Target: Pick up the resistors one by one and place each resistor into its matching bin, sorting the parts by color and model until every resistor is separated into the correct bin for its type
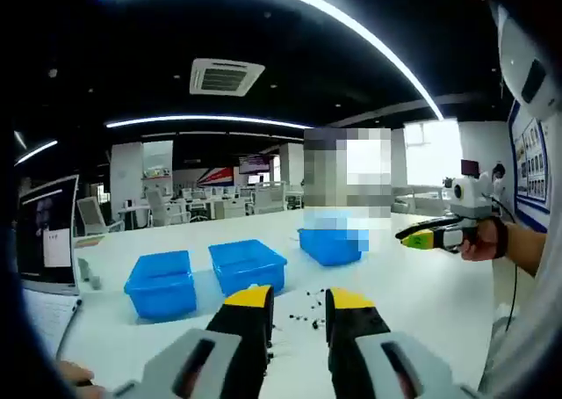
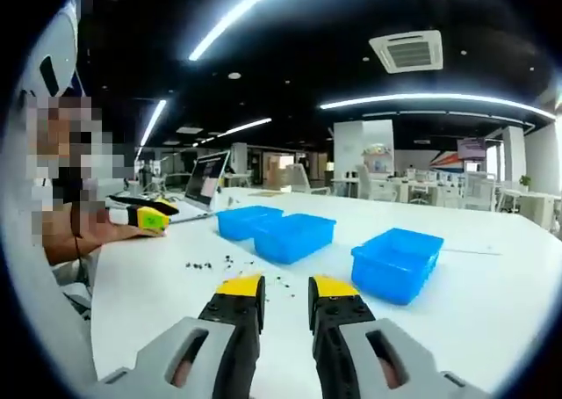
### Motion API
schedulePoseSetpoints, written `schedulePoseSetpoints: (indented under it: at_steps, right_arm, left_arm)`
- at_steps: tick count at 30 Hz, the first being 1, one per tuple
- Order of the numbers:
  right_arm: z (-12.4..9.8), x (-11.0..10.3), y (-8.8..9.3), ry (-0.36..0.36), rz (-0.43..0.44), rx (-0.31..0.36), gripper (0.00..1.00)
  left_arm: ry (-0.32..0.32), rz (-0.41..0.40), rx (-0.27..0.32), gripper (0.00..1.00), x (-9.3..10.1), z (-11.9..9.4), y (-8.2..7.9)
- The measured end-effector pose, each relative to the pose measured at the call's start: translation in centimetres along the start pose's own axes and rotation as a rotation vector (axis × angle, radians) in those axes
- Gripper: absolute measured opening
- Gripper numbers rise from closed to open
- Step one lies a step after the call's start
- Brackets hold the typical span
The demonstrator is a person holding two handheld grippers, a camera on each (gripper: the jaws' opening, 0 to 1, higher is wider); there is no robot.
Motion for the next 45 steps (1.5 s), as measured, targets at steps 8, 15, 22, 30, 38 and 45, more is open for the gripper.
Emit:
schedulePoseSetpoints:
  at_steps: [8, 15, 22, 30, 38, 45]
  right_arm:
    - [0.1, -0.1, 0.0, -0.012, -0.017, -0.015, 0.18]
    - [0.2, -0.2, -0.6, -0.027, 0.0, 0.013, 0.18]
    - [0.1, -0.1, -0.3, -0.014, 0.011, 0.009, 0.19]
    - [0.2, 0.2, 0.0, 0.004, 0.027, 0.002, 0.19]
    - [0.0, 0.3, -0.1, 0.003, 0.029, 0.011, 0.19]
    - [-0.4, 0.0, 0.1, -0.006, 0.03, 0.013, 0.19]
  left_arm:
    - [-0.002, -0.002, 0.002, 0.26, -0.1, 0.3, 0.0]
    - [-0.004, 0.016, 0.015, 0.26, 0.0, 0.3, -0.2]
    - [-0.012, 0.005, 0.008, 0.26, -0.1, -0.1, 0.1]
    - [-0.008, 0.009, -0.005, 0.26, -0.2, -0.5, 0.3]
    - [0.024, 0.042, -0.045, 0.26, -0.7, -0.6, 0.1]
    - [0.128, 0.101, -0.196, 0.26, -2.3, -0.6, 0.8]
Point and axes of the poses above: the point that each gripper's makers call its tool centre point, and the gripper's own axes: z roughly forward along the fingers, x roughly to its right, y roughly out of its underside, the point moved 6 cm from there along -z, roughly backward along the fingers, and after that the axes turned 10 degrees about x, right-handed, at the moved point
